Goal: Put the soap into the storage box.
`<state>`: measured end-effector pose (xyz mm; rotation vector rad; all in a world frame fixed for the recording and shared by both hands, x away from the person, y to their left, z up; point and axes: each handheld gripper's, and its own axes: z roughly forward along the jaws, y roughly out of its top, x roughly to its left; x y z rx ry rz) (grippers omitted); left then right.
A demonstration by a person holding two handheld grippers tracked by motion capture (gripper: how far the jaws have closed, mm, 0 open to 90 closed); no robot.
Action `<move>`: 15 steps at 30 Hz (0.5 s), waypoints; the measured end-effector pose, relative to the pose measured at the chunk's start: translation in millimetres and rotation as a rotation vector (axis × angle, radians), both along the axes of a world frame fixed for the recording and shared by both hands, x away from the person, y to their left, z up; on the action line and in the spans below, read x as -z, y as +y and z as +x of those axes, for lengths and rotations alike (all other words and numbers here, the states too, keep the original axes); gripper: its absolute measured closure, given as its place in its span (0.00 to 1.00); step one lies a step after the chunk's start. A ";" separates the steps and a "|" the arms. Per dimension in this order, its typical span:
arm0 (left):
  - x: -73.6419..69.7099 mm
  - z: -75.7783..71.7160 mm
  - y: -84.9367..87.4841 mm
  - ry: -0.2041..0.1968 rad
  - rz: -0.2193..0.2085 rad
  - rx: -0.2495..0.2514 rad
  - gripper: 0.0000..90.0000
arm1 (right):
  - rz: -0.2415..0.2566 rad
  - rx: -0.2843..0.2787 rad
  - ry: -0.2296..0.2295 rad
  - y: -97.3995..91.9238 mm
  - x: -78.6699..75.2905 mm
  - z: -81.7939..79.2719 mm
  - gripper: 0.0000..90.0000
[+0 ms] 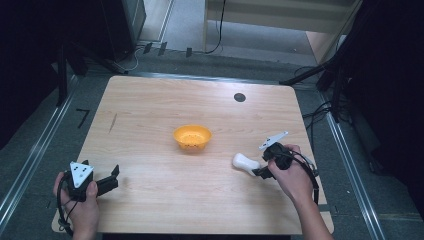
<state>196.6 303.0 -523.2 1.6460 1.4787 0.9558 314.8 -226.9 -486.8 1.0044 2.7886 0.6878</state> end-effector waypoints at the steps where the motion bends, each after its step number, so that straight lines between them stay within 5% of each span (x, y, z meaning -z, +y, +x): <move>1: 0.0 0.0 0.0 0.001 0.000 0.000 0.04 | -0.009 0.001 -0.009 2.3 -0.6 0.6 0.37; 13: 0.0 0.3 -0.1 0.005 0.002 0.004 0.04 | -0.027 0.027 -0.023 18.2 -1.8 8.9 0.44; 15: 0.0 0.7 -0.3 0.007 0.001 0.005 0.04 | 0.000 0.028 -0.021 19.9 -2.6 9.3 0.47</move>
